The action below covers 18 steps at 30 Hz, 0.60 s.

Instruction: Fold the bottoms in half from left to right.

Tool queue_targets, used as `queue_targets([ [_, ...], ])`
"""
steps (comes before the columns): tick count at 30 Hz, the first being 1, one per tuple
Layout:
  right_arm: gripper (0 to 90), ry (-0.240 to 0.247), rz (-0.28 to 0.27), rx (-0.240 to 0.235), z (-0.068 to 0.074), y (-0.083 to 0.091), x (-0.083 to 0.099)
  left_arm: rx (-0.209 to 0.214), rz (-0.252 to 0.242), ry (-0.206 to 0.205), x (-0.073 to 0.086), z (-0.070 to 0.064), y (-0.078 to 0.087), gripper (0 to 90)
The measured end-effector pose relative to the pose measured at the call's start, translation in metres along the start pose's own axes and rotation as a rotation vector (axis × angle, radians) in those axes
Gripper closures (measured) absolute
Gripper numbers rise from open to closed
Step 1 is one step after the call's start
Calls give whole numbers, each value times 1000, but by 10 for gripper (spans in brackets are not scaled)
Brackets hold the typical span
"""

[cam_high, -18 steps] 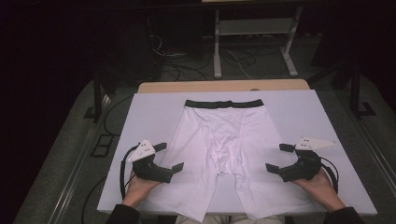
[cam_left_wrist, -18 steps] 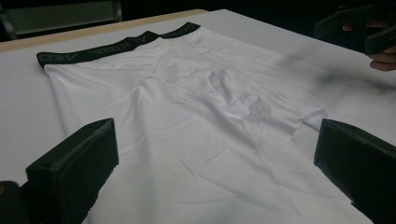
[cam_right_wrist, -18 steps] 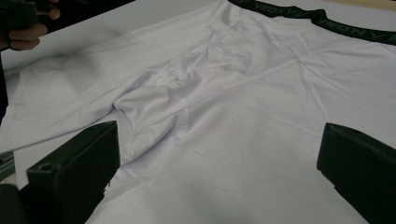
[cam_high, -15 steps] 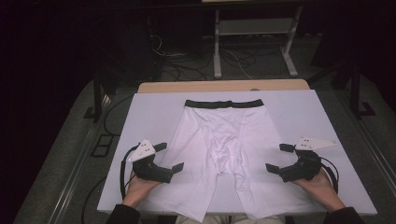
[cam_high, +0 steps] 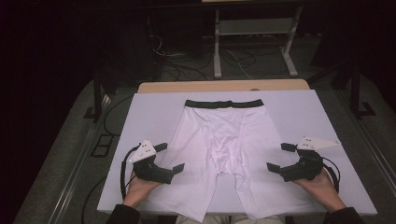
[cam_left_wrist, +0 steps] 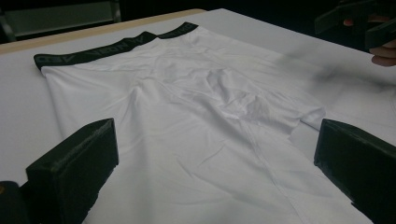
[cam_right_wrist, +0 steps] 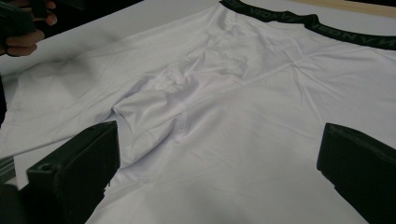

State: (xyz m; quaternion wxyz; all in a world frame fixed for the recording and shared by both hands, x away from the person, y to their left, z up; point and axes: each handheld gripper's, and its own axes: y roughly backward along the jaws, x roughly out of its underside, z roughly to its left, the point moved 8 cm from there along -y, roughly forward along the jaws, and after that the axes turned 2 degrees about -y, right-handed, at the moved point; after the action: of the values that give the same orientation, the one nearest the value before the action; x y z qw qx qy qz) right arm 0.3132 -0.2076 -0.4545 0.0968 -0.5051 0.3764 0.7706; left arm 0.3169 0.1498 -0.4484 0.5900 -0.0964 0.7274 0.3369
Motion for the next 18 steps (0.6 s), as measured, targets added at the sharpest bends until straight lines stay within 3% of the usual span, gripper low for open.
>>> queue_targets([
  [9, 0, 19, -13, 16, 2, 5, -9, -7, -3, 5, 0, -1, 1, 0],
  [18, 0, 31, -1, 0, 5, 5, -30, -12, -12, 12, 0, -1, 2, 0],
])
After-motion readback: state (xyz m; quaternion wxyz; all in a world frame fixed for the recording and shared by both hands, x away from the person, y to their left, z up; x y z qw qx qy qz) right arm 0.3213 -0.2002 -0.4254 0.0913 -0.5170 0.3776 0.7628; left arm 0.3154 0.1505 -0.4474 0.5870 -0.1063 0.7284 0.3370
